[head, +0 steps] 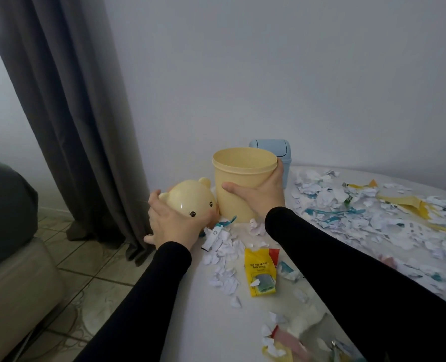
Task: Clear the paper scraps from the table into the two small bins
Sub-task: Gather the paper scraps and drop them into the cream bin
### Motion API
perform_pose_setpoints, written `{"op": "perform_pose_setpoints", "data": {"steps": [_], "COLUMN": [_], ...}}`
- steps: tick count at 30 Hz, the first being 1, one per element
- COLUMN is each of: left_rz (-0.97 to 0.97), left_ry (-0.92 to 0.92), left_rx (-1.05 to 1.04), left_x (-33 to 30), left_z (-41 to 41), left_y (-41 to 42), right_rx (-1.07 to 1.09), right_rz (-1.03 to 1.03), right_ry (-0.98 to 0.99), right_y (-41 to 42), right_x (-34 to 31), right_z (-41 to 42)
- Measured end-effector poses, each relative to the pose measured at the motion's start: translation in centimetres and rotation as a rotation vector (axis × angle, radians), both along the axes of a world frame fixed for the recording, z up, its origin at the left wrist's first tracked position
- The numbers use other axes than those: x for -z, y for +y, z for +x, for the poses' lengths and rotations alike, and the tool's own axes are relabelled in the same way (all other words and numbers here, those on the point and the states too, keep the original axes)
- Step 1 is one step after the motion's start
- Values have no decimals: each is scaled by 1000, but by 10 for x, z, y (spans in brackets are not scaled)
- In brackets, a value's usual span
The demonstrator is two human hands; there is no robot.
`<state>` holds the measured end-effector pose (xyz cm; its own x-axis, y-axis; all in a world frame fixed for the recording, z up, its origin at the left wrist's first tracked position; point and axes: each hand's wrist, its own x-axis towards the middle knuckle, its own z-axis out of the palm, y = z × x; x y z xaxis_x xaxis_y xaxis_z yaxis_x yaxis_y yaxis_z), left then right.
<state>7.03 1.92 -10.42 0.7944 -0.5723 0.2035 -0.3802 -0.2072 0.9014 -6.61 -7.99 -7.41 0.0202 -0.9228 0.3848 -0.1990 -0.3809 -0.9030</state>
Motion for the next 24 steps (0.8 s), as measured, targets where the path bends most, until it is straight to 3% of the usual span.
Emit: {"op": "perform_pose_setpoints", "data": {"steps": [8,14,18,20,22,24], "left_rz": [45,41,-135,-168,-94,50], "left_ry": [-98,-155,-485,-670,-740,-850], "left_rx": [-68,-89,-87,63,268,336], "left_x": [5,2,-5,-10,-9,-5], "left_z": [-23,-34,-46,-58,-74,-88], "left_y": [13,23,36,39,38,34], "right_rx": [-13,-3,60,122,166,177], "right_rz": [29,35,13,-43,-82,-97], "right_ry": [96,323,476,566,743,962], "right_y": [7,18,26,29,32,33], "right_x": [5,1,5,7,6,4], "right_z": [-7,-30,-52,-58,-64,-67]}}
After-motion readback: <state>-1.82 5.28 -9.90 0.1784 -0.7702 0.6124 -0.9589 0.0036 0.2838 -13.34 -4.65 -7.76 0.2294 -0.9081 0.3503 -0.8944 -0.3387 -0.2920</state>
